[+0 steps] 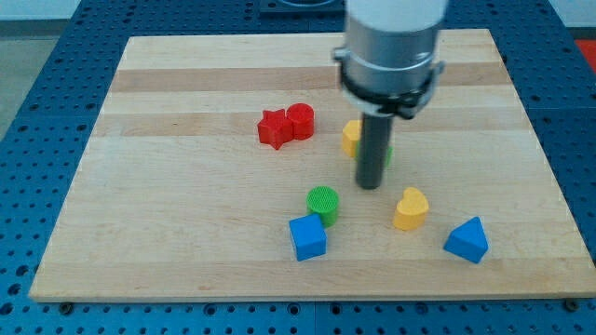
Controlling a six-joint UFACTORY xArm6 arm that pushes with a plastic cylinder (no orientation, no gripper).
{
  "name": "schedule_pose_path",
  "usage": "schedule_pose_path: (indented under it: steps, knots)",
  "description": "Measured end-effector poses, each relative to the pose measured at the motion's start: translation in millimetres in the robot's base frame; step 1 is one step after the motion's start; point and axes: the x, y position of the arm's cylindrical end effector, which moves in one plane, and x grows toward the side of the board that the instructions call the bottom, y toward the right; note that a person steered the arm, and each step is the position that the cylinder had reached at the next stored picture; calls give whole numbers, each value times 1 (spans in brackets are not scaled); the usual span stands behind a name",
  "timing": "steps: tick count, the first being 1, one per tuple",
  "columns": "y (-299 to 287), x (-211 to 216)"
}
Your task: Move the green star to the top right
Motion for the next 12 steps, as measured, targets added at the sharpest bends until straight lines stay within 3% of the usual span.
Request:
schedule_pose_path:
  steps: [1, 2, 3, 4, 6, 7, 8, 10, 11, 12]
  knots:
    - [42, -53]
    - [52, -41]
    - [19, -8]
    - [5, -32]
    - [33, -125]
    - [0, -110]
    - [-21, -129]
    - [110, -188]
    - [121, -207]
    - [111, -168]
